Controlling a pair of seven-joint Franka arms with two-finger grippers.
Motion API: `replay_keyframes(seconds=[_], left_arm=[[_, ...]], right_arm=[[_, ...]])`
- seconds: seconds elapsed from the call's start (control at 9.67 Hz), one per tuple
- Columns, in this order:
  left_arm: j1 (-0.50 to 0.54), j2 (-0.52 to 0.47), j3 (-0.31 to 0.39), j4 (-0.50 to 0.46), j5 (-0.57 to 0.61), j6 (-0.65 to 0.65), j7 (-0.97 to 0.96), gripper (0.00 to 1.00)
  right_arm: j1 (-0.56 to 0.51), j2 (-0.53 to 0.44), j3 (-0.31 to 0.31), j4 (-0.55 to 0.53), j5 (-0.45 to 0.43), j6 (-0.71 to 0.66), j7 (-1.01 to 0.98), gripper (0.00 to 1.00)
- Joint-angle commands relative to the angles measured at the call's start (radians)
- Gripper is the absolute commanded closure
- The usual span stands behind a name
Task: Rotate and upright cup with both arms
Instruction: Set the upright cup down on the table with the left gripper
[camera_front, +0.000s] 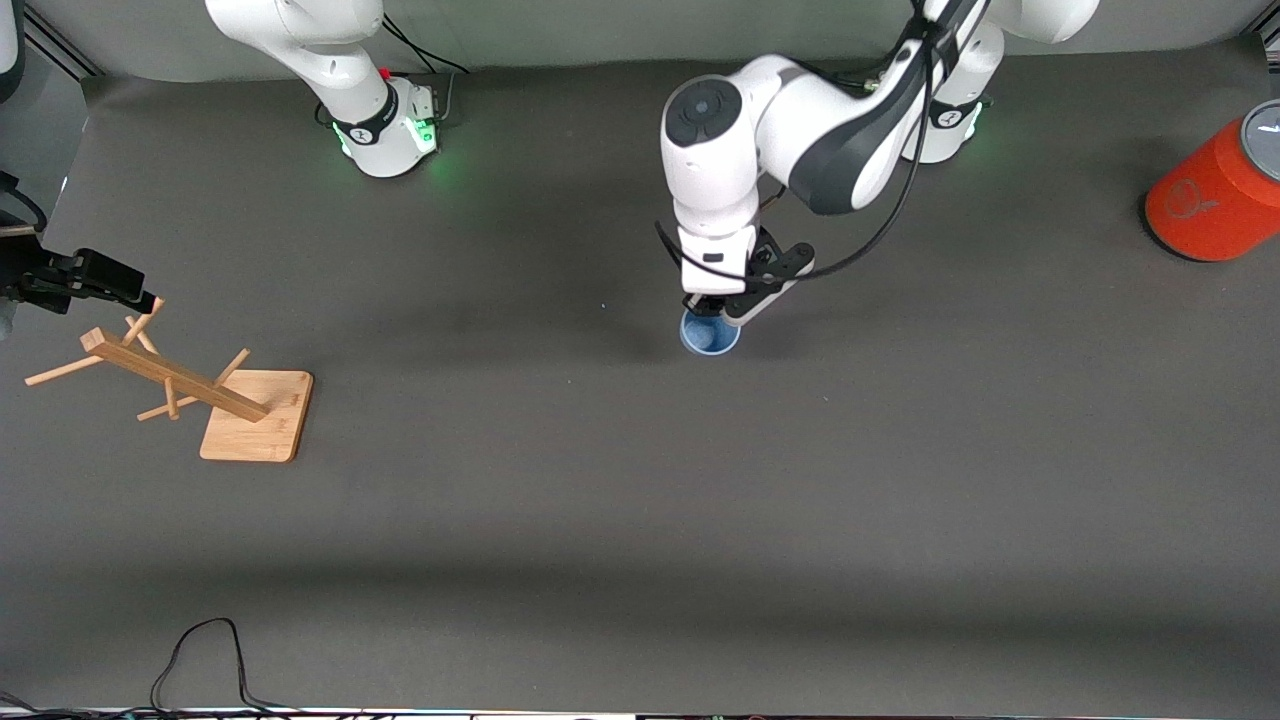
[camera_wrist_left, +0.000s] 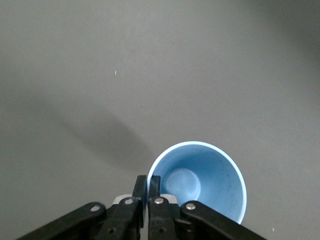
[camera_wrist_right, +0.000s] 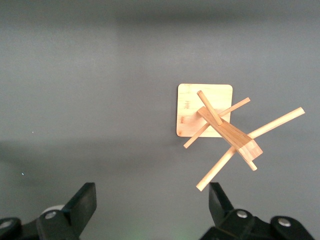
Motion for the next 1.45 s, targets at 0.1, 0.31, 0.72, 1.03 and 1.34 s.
replay_keyframes(seconds=[0.1, 0.31, 0.72, 1.03, 1.34], left_arm=[[-0.022, 0.011, -0.002, -0.085, 0.006, 0.093, -0.216, 1.00], [-0.051, 0.050, 0.001, -0.086, 0.023, 0.107, -0.304, 1.00], [-0.085, 0.113, -0.002, -0.081, 0.135, 0.106, -0.464, 1.00], [-0.091, 0.137, -0.002, -0.078, 0.152, 0.106, -0.464, 0.97], [-0.094, 0.150, -0.004, -0.075, 0.173, 0.095, -0.438, 0.00]], right_arm=[[0.003, 0.001, -0.001, 0.004, -0.011, 0.006, -0.010, 0.00], [0.003, 0.001, -0.001, 0.004, -0.011, 0.006, -0.010, 0.00], [0.004, 0.001, -0.001, 0.004, -0.012, 0.006, -0.010, 0.00], [0.003, 0.001, -0.001, 0.004, -0.012, 0.006, -0.011, 0.00], [0.003, 0.001, -0.002, 0.004, -0.012, 0.006, -0.011, 0.00]])
